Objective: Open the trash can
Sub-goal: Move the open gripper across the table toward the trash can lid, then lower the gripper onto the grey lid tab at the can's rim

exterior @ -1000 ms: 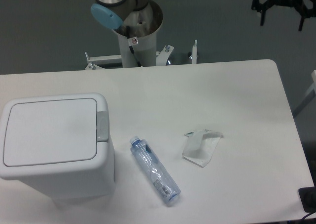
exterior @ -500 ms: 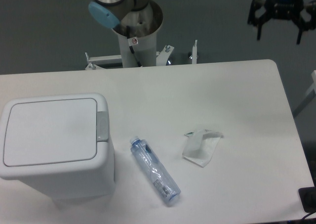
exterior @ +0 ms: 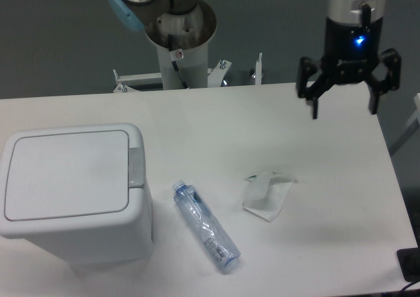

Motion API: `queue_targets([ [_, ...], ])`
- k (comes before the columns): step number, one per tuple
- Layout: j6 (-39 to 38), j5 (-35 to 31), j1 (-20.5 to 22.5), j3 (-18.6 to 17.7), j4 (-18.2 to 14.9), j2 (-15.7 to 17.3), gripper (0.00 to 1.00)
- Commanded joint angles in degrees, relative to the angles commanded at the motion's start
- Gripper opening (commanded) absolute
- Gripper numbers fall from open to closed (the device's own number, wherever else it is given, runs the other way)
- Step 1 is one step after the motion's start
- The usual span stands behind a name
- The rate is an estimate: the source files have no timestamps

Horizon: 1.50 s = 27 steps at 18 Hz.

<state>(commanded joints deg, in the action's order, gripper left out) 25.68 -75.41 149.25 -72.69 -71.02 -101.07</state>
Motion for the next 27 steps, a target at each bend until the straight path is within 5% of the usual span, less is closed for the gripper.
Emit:
queue_targets([
  [12, -17.3, 5.3, -7.3, -2.6, -0.6, -2.9, 1.0],
  [16, -17.7, 8.1, -8.9, -6.9, -0.7, -1.3, 1.0],
  [27, -18.4, 8.4, -13.8, -8.1, -0.2, -1.5, 1.0],
])
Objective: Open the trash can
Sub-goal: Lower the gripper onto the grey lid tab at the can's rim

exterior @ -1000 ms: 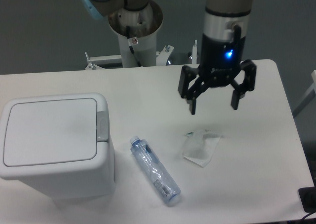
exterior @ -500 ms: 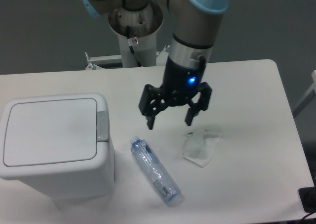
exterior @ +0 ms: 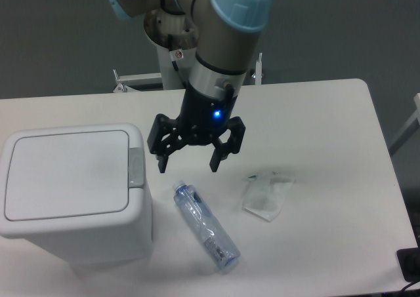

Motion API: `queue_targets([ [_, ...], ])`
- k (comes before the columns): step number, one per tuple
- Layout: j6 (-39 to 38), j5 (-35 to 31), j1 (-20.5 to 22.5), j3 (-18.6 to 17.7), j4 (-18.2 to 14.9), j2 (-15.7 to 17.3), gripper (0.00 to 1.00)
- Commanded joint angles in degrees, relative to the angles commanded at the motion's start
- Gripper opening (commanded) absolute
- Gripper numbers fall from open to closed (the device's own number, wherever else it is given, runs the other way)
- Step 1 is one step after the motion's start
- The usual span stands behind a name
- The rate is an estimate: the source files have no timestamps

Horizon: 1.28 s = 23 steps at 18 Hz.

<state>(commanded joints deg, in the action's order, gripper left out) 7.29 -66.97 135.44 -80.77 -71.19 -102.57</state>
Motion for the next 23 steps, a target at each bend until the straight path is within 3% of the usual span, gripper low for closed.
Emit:
queue_targets([
  [23, 0.1, -0.3, -1.1, -1.3, 0.4, -0.5, 1.0],
])
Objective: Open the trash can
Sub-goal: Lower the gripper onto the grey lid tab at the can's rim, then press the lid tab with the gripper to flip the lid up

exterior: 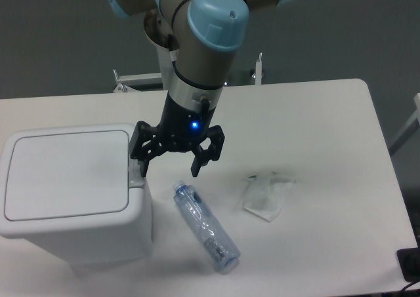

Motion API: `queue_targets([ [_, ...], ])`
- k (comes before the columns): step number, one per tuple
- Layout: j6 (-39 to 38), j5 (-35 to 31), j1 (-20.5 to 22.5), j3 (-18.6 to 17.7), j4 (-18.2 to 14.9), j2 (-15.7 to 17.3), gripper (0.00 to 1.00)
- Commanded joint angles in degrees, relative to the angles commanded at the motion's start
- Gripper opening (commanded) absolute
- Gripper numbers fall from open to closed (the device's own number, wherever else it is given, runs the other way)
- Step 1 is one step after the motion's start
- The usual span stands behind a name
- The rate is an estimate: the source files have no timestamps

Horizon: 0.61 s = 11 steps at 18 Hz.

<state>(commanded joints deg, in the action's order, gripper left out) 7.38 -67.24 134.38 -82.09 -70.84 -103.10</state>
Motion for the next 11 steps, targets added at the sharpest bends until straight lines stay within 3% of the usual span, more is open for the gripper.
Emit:
queue_targets([
  [8, 0.0, 0.1, 0.0, 0.4, -0.1, 0.0, 1.0],
  [11, 0.1, 0.0, 0.4, 5.0, -0.1, 0.2, 1.0],
])
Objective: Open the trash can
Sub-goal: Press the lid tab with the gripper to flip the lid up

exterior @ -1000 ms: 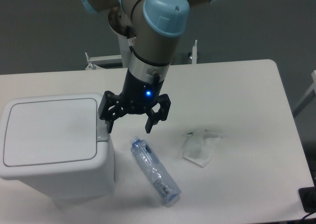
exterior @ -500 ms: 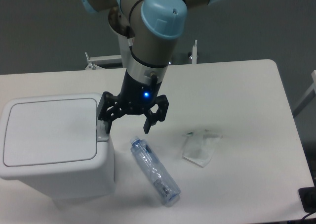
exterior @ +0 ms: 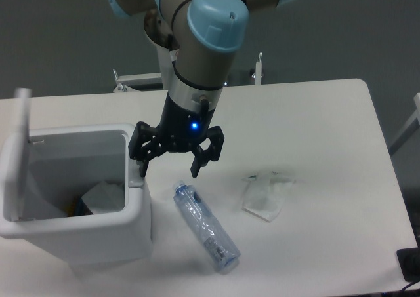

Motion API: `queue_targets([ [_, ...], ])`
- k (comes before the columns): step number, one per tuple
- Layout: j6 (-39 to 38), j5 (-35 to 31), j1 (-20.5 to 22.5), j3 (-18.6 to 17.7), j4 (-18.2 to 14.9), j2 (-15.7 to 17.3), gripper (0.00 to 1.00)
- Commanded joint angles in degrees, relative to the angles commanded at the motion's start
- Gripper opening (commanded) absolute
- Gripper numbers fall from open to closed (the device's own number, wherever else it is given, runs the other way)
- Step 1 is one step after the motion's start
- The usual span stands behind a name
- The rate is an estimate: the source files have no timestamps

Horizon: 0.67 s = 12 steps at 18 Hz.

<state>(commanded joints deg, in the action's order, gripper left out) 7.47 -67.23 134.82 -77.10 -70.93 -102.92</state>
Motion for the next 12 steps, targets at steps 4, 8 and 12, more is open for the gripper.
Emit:
queue_targets([
  [4, 0.8, -1.8, 4.6, 6.3, 1.3, -0.6, 1.0],
  [8, 10.4, -9.1, 10.2, 6.0, 1.0, 0.0, 1.0],
  [12, 23.8, -15.5, 13.4, 4.4, -1.8, 0.9, 1.0],
])
